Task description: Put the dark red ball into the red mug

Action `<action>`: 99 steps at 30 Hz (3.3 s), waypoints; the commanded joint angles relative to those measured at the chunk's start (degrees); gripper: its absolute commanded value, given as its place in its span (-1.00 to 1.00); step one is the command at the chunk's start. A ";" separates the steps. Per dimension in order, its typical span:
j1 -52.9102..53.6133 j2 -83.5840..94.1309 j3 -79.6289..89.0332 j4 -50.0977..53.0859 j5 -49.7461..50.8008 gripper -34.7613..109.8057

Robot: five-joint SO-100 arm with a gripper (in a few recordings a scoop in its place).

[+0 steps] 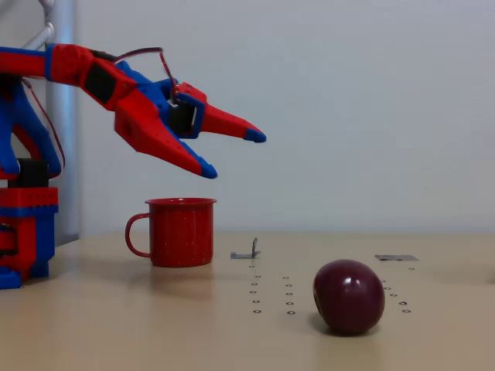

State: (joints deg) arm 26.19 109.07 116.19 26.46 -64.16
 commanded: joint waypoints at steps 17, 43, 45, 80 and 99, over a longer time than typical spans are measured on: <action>0.88 -13.18 -18.46 1.32 -1.49 -0.19; 3.60 -35.51 -32.52 -3.25 -20.21 -0.05; 3.34 -36.47 -33.84 -3.16 -19.78 -0.05; 2.02 -59.59 -57.92 -2.90 -18.37 -0.07; -1.23 -63.81 -60.91 -2.72 -16.17 -0.06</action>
State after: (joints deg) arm 25.93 42.63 61.70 25.22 -81.30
